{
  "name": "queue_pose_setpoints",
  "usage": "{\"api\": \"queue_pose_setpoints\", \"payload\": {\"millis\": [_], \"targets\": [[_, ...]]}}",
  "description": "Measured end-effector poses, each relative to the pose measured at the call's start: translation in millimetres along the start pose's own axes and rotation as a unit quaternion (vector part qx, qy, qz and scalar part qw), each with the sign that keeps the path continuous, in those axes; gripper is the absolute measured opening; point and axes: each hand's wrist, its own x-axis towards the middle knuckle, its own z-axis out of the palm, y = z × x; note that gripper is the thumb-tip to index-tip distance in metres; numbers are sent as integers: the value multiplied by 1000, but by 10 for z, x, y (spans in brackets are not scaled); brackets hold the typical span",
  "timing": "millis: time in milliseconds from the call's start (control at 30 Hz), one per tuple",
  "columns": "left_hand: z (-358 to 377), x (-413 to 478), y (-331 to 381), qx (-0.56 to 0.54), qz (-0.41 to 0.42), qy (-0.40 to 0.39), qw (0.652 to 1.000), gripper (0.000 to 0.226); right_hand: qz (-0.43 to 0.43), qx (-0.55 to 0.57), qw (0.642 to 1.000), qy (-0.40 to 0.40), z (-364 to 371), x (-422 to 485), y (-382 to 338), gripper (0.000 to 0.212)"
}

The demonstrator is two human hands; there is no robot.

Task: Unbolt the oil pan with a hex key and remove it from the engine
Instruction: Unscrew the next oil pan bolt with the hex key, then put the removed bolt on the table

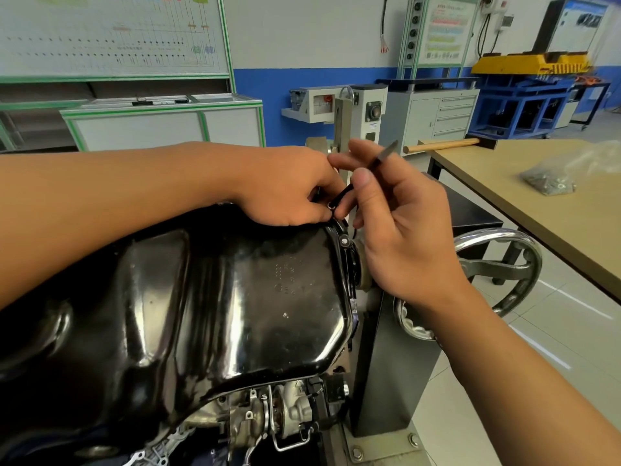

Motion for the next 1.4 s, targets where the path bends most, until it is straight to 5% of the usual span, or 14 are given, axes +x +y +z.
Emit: {"api": "queue_pose_setpoints", "payload": {"millis": [267,433,567,800,1067,1400], "targets": [[-9,-6,-5,-6,21,24,999,14,-1,15,997,74,0,5,-74,5],[-51,-40,75,-75,52,107,990,10,16,64,989,132,-152,52,-312,15],[-84,162,404,-155,72,55,984,8,20,52,981,187,-697,23,-527,22],[337,1282,1812,-485,86,19,870,15,117,-68,946,296,-2212,-279,-956,27],[1140,2144,3482,-309,140,64,938,9,213,-238,860,397,-3602,-1182,-1347,26],[1524,2562,3827,-261,177,77,946,27,273,-231,828,433,-3895,-1686,-1061,28]]}}
